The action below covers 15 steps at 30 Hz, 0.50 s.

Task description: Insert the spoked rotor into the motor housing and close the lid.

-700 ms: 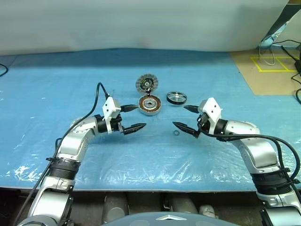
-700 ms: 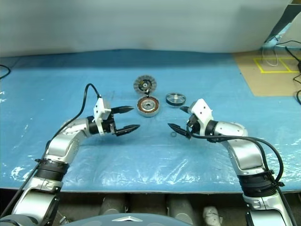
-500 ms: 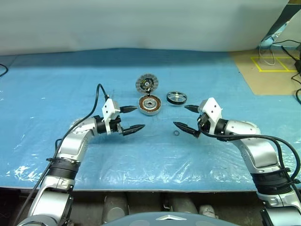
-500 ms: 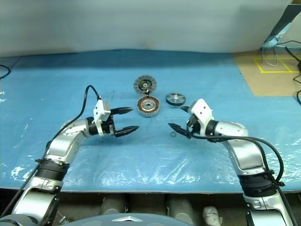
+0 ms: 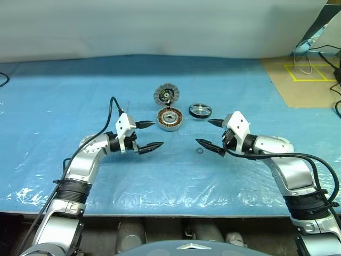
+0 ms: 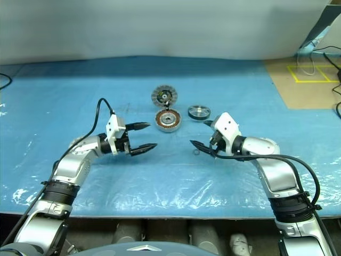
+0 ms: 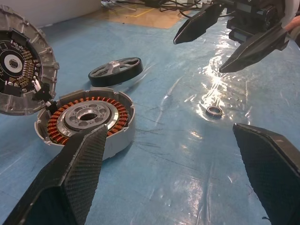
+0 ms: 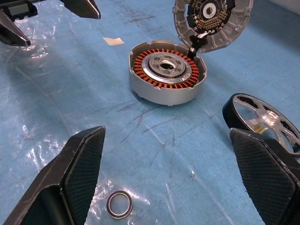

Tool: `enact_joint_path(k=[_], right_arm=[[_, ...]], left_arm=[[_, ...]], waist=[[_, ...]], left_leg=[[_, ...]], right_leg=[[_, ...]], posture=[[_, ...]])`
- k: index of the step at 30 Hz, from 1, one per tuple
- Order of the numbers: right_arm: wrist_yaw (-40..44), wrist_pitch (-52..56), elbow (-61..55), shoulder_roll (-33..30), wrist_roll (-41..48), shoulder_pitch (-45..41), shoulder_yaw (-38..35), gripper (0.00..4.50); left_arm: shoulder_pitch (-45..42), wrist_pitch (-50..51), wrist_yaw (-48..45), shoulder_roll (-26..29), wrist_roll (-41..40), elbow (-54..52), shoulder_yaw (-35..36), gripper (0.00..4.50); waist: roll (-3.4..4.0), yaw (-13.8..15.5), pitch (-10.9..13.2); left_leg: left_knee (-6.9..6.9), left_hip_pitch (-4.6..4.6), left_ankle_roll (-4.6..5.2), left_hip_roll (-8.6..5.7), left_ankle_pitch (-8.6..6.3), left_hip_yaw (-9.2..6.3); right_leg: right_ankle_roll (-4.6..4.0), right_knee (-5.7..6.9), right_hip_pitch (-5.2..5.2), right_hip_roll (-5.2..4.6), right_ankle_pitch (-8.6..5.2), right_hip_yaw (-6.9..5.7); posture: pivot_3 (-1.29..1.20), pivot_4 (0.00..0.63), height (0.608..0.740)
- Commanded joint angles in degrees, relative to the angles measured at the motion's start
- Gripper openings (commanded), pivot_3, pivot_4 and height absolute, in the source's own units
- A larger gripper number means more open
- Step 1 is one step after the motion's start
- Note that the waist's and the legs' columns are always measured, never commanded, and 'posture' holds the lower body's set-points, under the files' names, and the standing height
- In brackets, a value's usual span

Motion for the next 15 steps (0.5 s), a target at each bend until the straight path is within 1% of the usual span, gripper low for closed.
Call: enact_joint_path(k=[1,15], right_arm=[[0.3,-1.3,-1.0,-0.6,0.1,-0.7,0.0,4.47],[2.0,-1.8,0.8,-1.6,-1.2,-2.2,0.9,4.47]], left_arm=[[-0.4,-0.8,0.2,0.0,-0.4,-1.9,0.6,4.5],[-0.6,-1.5,1.7,-0.3,0.5,-1.7,0.6,4.5]], waist=[[0.0,0.0,0.0],[0.0,0.0,0.0]], left_leg=[[0.0,0.0,0.0,0.0,0.0,0.0],[0.01,0.01,0.01,0.0,0.0,0.0]], right_leg=[[0.0,0.0,0.0,0.0,0.0,0.0],[0.0,0.01,0.0,0.0,0.0,0.0]], posture=[[0.0,0.15,0.74],[0.0,0.15,0.74]])
